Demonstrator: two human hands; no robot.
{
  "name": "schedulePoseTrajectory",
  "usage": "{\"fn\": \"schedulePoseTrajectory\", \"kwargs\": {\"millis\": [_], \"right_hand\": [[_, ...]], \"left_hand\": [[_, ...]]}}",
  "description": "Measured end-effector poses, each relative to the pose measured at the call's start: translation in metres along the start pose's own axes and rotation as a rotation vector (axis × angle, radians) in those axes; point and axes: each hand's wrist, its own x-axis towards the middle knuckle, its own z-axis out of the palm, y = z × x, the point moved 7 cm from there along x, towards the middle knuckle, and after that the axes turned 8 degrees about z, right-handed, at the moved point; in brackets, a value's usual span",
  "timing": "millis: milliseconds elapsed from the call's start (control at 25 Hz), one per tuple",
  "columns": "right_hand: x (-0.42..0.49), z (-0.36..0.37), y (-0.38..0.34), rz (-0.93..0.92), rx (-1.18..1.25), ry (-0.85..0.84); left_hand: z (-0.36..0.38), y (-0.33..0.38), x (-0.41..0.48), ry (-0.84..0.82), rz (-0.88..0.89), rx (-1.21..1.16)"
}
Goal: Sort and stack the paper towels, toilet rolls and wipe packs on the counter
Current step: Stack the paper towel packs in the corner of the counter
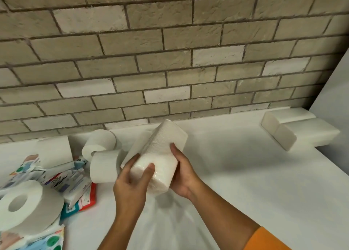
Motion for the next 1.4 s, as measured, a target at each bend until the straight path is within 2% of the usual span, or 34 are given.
{"fn": "schedulePoseTrajectory", "kwargs": {"millis": [120, 280, 360, 440, 480, 560, 680, 800, 920, 1040, 1240, 1400], "right_hand": [[-0.014, -0.004, 0.011, -0.052, 0.121, -0.053], [-0.027, -0.026, 0.006, -0.13, 0.192, 0.08], [-0.036, -0.039, -0.001, -0.154, 0.217, 0.141], [-0.046, -0.048, -0.009, -0.171, 0.22, 0.175], [-0.052, -0.05, -0.013, -0.183, 0.217, 0.189], [-0.062, -0.054, -0.02, -0.204, 0.218, 0.201], [-0.069, -0.062, -0.019, -0.21, 0.207, 0.217], [-0.075, -0.078, -0.018, -0.25, 0.198, 0.25], [-0.088, -0.085, -0.02, -0.247, 0.227, 0.222], [-0.099, -0.09, -0.017, -0.205, 0.303, 0.199], [-0.114, -0.092, -0.016, -0.195, 0.354, 0.206], [-0.127, -0.104, -0.018, -0.186, 0.394, 0.215]], "left_hand": [[0.009, -0.012, -0.014, -0.068, -0.123, -0.169], [0.013, -0.02, 0.002, -0.326, -0.208, -0.121], [0.006, -0.019, 0.025, -0.332, -0.106, 0.067], [0.004, -0.019, 0.057, -0.293, 0.053, 0.464], [0.009, -0.022, 0.072, -0.32, 0.101, 0.718], [0.026, -0.036, 0.094, -0.466, 0.062, 1.082], [0.038, -0.066, 0.107, -0.615, -0.014, 1.297], [0.04, -0.076, 0.106, -0.635, -0.031, 1.375], [0.044, -0.075, 0.101, -0.618, 0.002, 1.347], [0.056, -0.078, 0.085, -0.594, 0.044, 1.175], [0.056, -0.098, 0.058, -0.303, -0.226, 0.754], [0.053, -0.087, 0.05, -0.162, -0.232, 0.593]]}}
